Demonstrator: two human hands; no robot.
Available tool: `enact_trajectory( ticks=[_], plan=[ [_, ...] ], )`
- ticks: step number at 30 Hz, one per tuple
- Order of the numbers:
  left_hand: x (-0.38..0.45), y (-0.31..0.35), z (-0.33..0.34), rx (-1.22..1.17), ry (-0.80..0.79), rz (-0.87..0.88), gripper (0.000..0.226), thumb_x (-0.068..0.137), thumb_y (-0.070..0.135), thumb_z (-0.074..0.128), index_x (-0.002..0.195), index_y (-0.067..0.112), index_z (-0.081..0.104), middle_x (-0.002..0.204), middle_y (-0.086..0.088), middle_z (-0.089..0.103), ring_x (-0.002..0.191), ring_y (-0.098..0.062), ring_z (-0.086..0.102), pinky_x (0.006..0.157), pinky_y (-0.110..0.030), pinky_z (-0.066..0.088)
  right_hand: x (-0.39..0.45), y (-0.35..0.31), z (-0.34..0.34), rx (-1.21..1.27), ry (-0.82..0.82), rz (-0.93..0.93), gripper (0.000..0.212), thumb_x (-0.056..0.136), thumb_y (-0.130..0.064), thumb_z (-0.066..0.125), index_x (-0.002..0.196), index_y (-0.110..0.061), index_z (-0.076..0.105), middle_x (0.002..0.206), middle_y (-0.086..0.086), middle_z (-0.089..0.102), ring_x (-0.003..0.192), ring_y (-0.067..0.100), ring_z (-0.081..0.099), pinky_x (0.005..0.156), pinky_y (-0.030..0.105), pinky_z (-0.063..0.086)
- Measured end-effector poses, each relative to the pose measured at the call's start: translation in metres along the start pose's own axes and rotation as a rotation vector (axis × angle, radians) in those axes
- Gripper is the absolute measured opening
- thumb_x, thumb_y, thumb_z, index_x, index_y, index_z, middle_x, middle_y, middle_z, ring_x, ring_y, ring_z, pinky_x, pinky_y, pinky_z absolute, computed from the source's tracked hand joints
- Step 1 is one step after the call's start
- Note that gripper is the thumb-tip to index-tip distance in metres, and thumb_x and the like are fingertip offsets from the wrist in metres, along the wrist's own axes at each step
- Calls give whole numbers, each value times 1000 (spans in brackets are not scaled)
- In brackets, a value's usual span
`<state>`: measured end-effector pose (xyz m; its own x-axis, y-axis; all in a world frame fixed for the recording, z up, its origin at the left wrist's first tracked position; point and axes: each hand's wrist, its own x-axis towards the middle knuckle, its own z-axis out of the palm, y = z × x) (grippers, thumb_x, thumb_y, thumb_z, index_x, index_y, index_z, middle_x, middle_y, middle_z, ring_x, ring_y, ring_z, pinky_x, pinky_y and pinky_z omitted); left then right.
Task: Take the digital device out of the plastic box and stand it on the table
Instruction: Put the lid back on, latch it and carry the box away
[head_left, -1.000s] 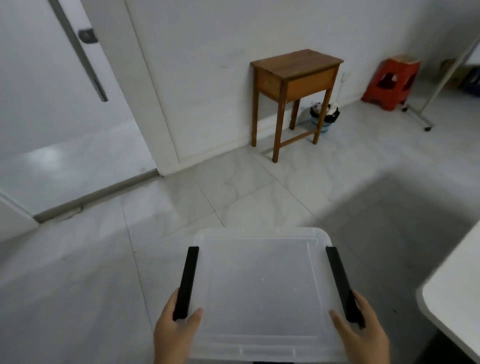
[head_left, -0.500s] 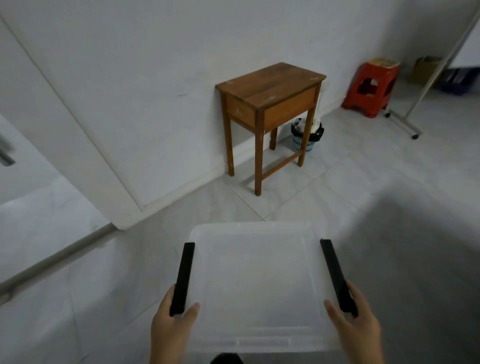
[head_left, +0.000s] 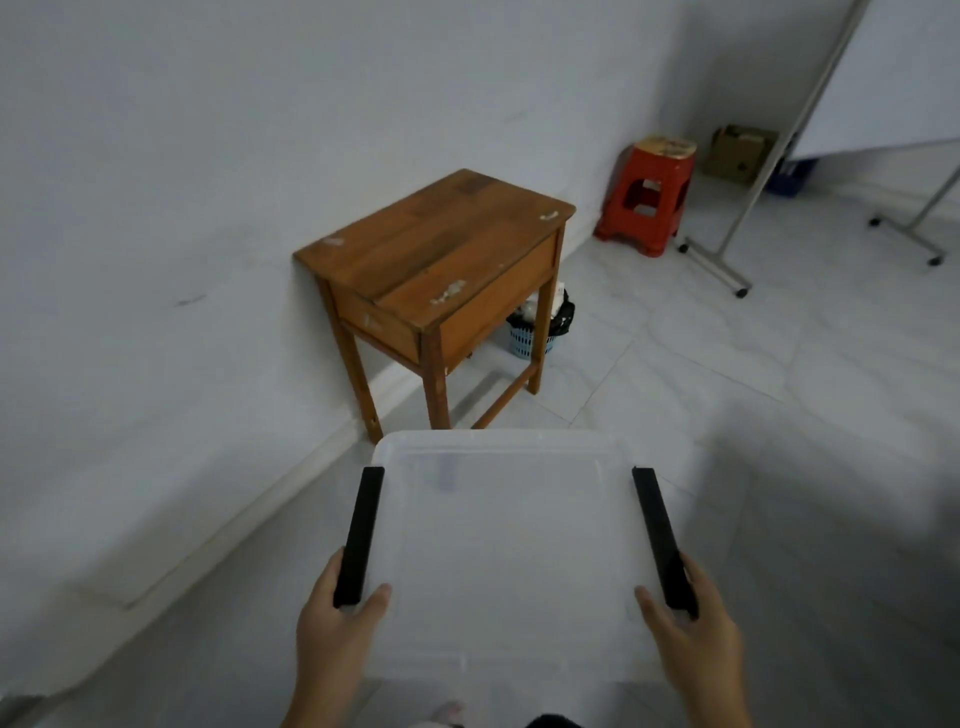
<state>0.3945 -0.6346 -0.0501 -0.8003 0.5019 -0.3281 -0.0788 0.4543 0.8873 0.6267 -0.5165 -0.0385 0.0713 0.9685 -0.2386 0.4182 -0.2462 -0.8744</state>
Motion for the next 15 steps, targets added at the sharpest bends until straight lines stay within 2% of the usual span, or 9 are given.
enact_trajectory(
  ticks=[3, 6, 8, 15],
  plan=[
    [54, 39, 42, 32, -68, 0, 57, 73, -1, 67, 126, 6, 48, 121, -21, 58, 112, -34, 52, 98, -41, 39, 59, -23, 12, 19, 57, 44, 56, 72, 6, 68, 124, 0, 48, 125, 25, 56, 114, 35, 53, 90, 25, 37],
    [107, 63, 92, 51, -106, -24, 56, 72, 1, 68, 125, 6, 50, 118, -19, 59, 108, -32, 53, 96, -40, 39, 121, -44, 23, -15, 87, 59, 58, 71, 5, 69, 124, 0, 48, 123, 27, 56, 112, 37, 54, 99, 39, 38],
    [144, 85, 133, 54, -124, -55, 55, 74, 4, 67, 125, 9, 49, 116, -16, 59, 106, -30, 52, 95, -39, 40, 174, -58, 30, -46, 102, 58, 57, 70, 3, 70, 123, 0, 49, 120, 28, 58, 109, 39, 55, 99, 44, 39],
    [245, 210, 263, -81, -78, -65, 55, 77, 7, 65, 128, 12, 45, 127, -15, 53, 115, -32, 48, 99, -44, 40, 382, -149, 30, -75, 71, -41, 54, 74, -3, 68, 124, -3, 48, 121, 26, 58, 107, 38, 55, 91, 41, 42]
  ],
)
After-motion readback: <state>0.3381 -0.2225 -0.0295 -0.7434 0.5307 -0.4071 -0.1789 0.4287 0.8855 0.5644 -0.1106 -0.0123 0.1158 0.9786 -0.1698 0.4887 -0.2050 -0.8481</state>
